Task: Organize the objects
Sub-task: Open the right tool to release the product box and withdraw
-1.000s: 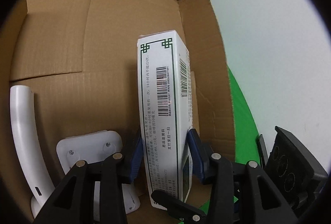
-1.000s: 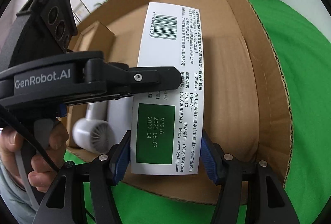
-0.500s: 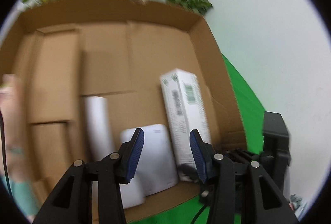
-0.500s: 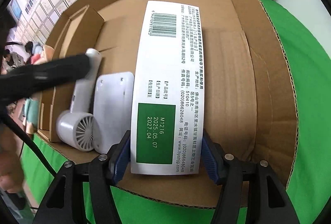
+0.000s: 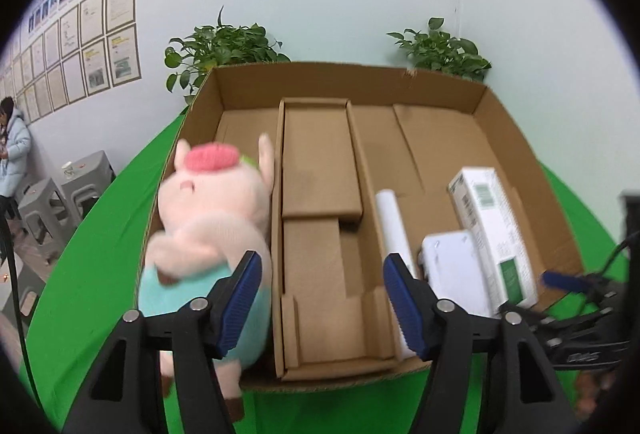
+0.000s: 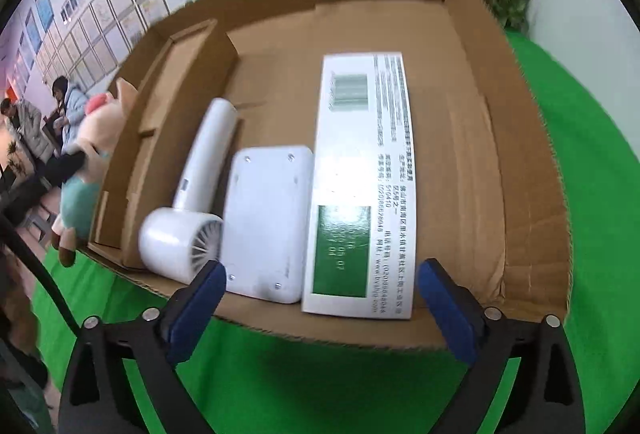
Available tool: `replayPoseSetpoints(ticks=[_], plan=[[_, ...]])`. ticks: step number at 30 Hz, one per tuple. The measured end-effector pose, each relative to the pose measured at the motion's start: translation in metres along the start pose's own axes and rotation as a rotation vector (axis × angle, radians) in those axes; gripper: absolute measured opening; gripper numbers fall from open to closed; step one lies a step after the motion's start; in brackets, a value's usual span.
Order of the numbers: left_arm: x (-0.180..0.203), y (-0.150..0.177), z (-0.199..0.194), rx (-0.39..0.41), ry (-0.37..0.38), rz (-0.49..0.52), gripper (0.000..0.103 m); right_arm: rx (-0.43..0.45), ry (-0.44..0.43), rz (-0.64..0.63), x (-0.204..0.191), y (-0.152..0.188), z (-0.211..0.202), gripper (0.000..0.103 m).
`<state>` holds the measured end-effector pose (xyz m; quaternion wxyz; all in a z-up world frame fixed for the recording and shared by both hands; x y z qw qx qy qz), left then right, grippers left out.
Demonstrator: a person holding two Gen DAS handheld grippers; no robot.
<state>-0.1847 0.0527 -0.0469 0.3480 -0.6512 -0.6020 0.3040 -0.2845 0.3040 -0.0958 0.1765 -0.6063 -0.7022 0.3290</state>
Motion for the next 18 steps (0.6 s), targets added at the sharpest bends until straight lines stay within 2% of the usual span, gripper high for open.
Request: replayPoseSetpoints(ticks=[1,2,4,8,13,16,18], plan=[[0.000,0.008,0.003,0.008,-0.021,0.002,0.073,0.034,0.009,-0.004,-0.003,0.002,-0.007,0.102],[-0.001,0.004,0.014,0.016,-0.033,-0.002,0.073,0.072,0.014,-0.012,-0.007,0.015,-0.029,0.102],[-0.001,0.008,0.019,0.057,-0.052,-0.002,0.074,0.150,0.028,-0.042,-0.022,0.025,-0.041,0.102],[0.005,0.012,0.020,0.139,-0.077,-0.014,0.080,0.237,0.061,-0.051,-0.034,0.029,-0.054,0.102],[0.011,0.016,0.024,0.194,-0.128,0.000,0.081,0.265,0.145,-0.045,-0.030,0.022,-0.040,0.103],[0.012,0.017,0.024,0.204,-0.135,0.011,0.085,0.254,0.174,-0.035,-0.034,0.014,-0.014,0.103],[0.012,0.016,0.025,0.204,-0.129,0.009,0.085,0.260,0.186,-0.047,-0.036,0.014,-0.013,0.103]])
Point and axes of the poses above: each gripper's, at about its wrist camera, not at the fingertips, and z roughly the way its jaws point, x to its right, y to its underside, the point moved 5 cm from there along z, roughly the way its jaws point, and after that the axes turned 1 degree about x, right-handed, at the moved point
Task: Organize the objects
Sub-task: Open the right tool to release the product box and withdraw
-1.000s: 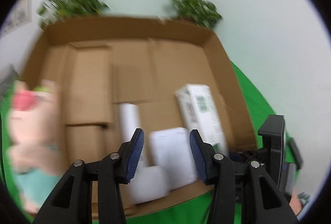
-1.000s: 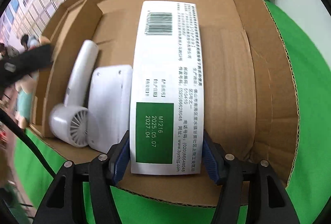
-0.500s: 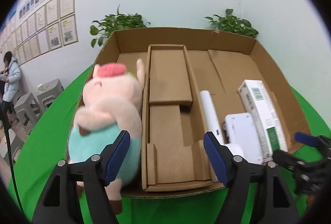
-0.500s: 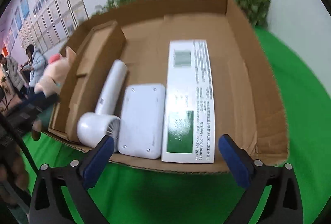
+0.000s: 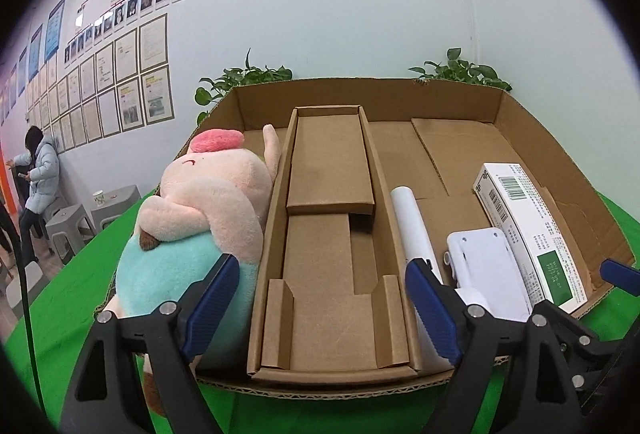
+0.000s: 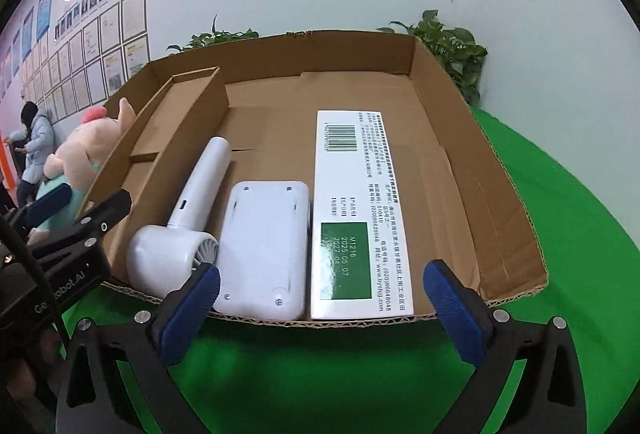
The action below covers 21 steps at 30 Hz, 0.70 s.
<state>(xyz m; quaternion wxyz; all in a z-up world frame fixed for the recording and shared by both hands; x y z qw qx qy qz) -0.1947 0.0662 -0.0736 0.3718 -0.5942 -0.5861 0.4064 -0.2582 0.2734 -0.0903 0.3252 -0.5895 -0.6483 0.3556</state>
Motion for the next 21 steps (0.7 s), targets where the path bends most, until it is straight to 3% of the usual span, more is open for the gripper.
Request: replayPoseSetpoints(ticks=[21], plan=[[-0.0014,0.0009,0.0005,-0.005,0.009,0.000,0.089,-0.021,0.009,-0.013,-0.0050,0.0012,0.0040,0.103]])
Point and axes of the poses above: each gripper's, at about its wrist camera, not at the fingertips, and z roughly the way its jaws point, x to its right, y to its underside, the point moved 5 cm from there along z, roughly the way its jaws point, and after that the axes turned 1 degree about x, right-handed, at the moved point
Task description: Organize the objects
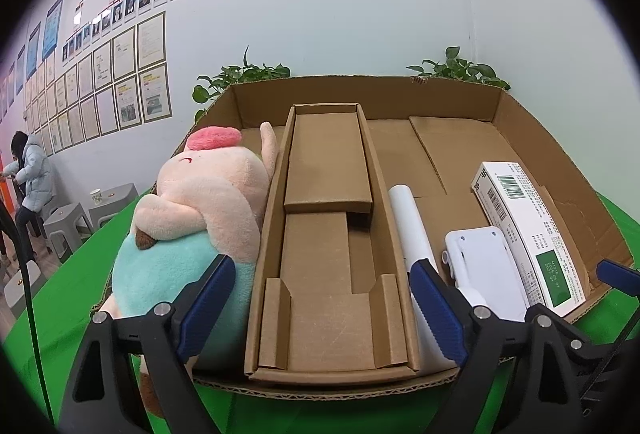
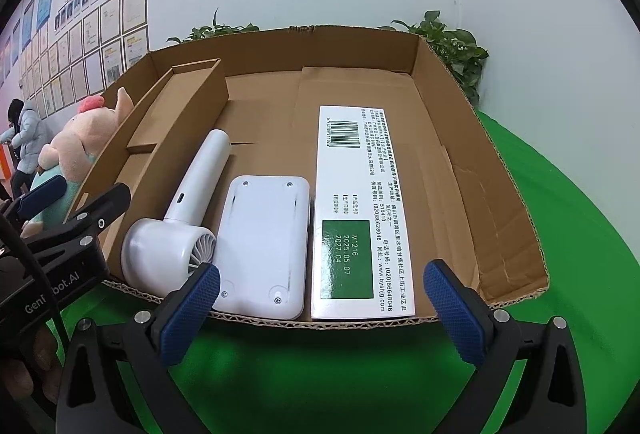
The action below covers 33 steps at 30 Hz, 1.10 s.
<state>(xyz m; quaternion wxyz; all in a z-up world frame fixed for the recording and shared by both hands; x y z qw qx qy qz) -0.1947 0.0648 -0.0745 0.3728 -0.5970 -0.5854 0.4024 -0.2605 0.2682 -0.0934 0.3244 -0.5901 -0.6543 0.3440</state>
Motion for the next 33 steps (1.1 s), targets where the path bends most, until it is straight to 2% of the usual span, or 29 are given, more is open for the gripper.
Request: replayPoseSetpoints(ticks=[30,33], plan=[[0.0000,-0.0001,-0.0010,0.000,0.004,-0.002,0.090,-0.001,0.004,0.000,-0.0014,-0.0003,0.0011,0.103],[0.0009,0.0001,-0.0008,-0.002,0.008,0.002,0.092,0.000,0.004,0.001,-0.0014,-0.0003,0.0010,0.103]])
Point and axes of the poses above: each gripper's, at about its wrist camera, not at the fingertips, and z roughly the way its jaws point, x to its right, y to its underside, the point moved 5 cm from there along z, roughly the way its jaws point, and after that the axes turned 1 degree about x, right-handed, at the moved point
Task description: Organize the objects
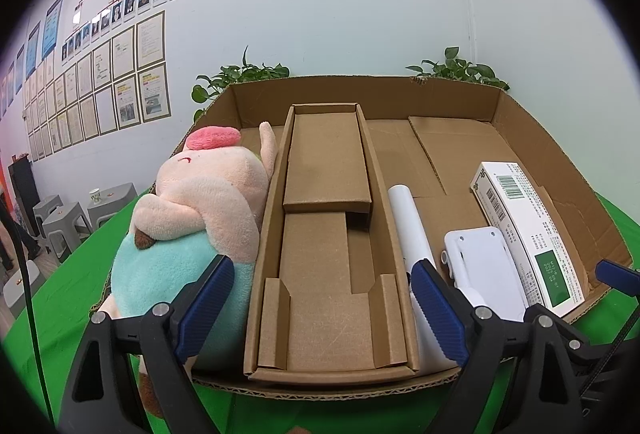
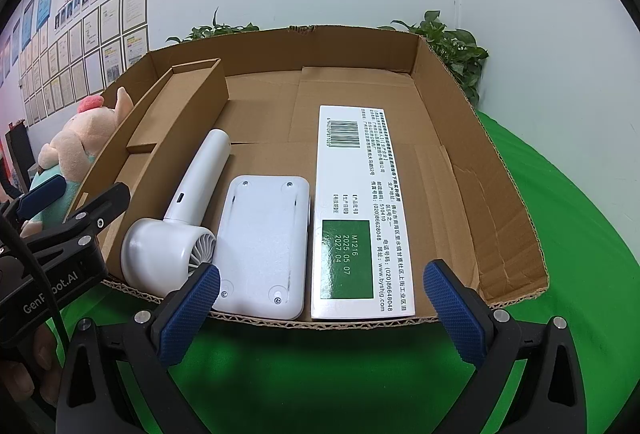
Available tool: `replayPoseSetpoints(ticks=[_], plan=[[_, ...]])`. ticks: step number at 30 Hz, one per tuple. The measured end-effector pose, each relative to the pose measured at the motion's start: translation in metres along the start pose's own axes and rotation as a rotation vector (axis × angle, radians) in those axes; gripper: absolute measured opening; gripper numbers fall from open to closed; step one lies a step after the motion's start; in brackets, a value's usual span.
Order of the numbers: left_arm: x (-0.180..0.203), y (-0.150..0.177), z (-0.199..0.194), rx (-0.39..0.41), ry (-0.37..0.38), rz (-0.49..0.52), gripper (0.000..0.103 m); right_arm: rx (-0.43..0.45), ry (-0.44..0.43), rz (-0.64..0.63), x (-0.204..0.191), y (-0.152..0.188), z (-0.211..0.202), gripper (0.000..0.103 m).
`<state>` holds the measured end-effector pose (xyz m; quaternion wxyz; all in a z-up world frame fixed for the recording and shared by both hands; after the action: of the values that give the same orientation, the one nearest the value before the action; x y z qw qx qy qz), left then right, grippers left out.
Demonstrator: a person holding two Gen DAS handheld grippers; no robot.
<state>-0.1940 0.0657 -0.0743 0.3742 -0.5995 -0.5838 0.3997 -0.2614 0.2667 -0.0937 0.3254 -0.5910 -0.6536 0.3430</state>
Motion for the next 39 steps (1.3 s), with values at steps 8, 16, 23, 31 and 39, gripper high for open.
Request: replayPoseSetpoints(ticks=[8,16,23,31,39], plan=[[0.0010,0.0009,-0.0003,-0.008,0.025,0.002,0.103,0.000,0.001,0.000,0.0000,0.0001,-0.0001,0.103],[0.0014,0.0010,-0.0003,-0.010,0.022,0.004,0.103,0.000,0.001,0.000,0.0000,0.0002,-0.0005,0.103],[0.0013,0.0009,-0.0006,-0.009,0.023,0.003,0.103,-0.001,0.001,0.001,-0.0001,0.0002,-0.0006,0.103],[0.0015,0.0013,-0.0007,-0.010,0.023,0.003,0.103,-0.001,0.001,0.001,-0.0001,0.0002,-0.0005,0.103],[0.0014,0.0012,-0.0009,-0.011,0.021,0.004,0.103,-0.001,0.001,0.001,-0.0003,0.0003,-0.0011,0.103]])
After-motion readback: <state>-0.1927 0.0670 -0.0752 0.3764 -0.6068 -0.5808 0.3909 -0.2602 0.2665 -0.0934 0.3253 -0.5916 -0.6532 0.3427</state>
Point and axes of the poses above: each gripper's, at about its wrist camera, not at the fingertips, and z roughly the way its jaws point, x to its right, y to its underside, the point moved 5 cm from there along z, roughly the way its jaws point, and after that the axes turned 1 degree about x, right-handed, at the moved point
